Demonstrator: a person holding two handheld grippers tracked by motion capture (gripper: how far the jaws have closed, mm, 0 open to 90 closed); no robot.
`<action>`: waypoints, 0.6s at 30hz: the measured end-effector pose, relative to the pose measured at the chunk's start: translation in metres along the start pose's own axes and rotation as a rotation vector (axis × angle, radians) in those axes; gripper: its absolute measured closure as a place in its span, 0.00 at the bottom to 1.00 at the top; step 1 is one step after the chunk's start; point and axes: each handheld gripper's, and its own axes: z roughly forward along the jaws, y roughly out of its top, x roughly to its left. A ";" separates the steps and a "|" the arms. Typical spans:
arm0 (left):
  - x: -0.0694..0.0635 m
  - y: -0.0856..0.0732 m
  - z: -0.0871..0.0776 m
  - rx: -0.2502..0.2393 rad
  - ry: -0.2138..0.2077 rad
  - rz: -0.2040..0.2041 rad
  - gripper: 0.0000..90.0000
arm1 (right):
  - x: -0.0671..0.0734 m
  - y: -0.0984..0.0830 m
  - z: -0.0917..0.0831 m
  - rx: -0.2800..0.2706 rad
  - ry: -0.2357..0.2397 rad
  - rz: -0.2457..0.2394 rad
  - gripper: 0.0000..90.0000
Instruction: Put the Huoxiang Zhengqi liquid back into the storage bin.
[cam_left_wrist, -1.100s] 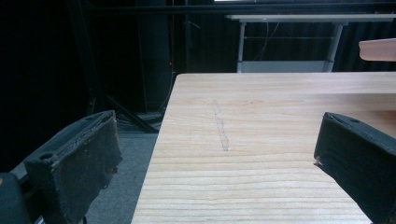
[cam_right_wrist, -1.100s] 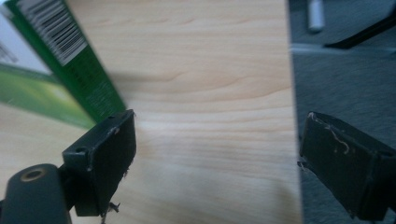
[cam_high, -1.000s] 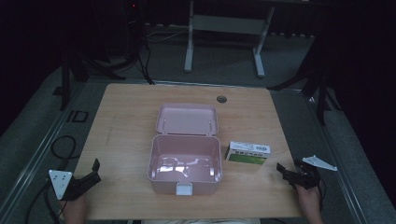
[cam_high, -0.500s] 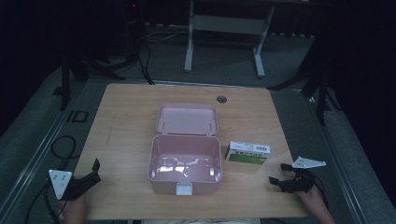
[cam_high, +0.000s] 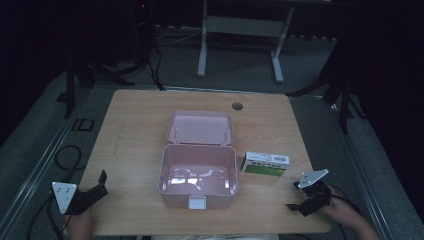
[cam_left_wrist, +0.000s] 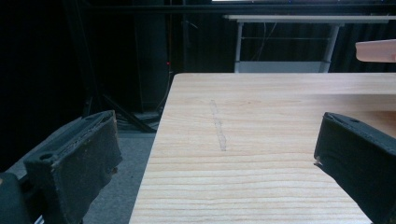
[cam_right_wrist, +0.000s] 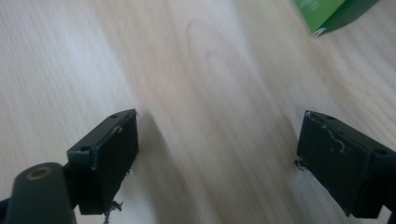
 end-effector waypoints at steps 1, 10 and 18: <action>0.000 0.000 0.000 0.000 0.000 0.000 0.01 | 0.001 0.004 -0.001 0.046 -0.004 -0.027 0.14; 0.000 0.000 0.000 0.000 0.000 -0.002 0.00 | 0.012 0.035 -0.007 0.356 0.043 -0.170 0.14; 0.000 0.000 0.000 -0.002 -0.002 -0.004 0.00 | 0.020 0.062 -0.009 0.521 0.068 -0.233 0.14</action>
